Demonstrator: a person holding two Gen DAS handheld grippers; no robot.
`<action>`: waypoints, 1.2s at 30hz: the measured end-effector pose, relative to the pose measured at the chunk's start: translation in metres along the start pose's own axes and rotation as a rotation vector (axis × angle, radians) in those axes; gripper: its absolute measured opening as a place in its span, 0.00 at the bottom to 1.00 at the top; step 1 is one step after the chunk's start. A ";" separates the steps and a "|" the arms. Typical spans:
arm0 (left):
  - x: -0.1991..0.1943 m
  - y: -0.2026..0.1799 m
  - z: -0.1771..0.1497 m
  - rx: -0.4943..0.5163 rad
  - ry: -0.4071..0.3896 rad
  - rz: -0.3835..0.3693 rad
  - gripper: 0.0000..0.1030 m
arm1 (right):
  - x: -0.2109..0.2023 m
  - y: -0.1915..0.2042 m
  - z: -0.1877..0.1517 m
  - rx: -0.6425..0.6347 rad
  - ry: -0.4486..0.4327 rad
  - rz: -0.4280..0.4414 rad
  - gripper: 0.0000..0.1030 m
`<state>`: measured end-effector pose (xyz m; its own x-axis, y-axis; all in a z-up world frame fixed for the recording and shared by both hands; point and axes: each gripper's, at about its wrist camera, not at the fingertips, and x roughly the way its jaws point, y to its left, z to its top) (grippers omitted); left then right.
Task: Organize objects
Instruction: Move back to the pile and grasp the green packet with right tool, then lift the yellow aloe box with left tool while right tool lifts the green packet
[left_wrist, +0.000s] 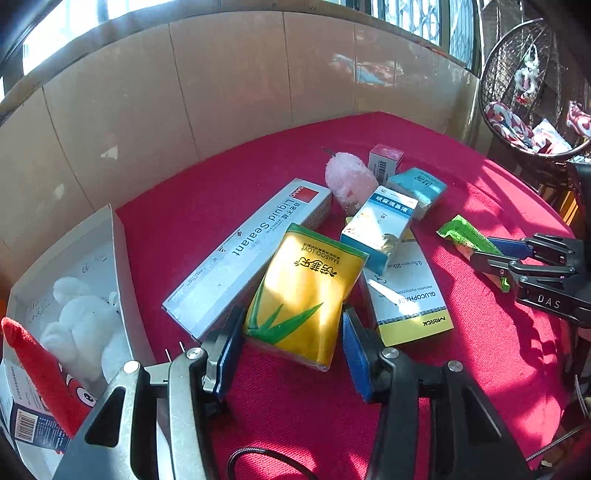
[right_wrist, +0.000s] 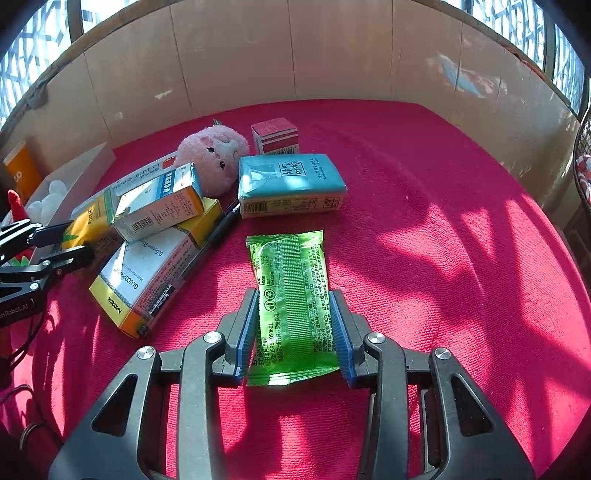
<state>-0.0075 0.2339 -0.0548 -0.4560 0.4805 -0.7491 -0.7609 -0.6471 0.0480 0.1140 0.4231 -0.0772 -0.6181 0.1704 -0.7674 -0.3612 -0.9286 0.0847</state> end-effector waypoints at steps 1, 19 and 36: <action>-0.006 -0.001 0.001 -0.004 -0.018 -0.007 0.49 | -0.004 -0.001 -0.002 0.012 -0.006 0.007 0.36; -0.064 0.002 0.003 -0.064 -0.175 0.010 0.49 | -0.076 0.040 0.019 -0.036 -0.187 0.098 0.36; -0.100 0.062 -0.009 -0.221 -0.267 0.068 0.49 | -0.086 0.108 0.051 -0.141 -0.218 0.186 0.36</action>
<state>-0.0045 0.1405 0.0175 -0.6291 0.5509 -0.5484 -0.6195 -0.7815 -0.0743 0.0927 0.3252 0.0307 -0.8052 0.0463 -0.5911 -0.1375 -0.9844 0.1101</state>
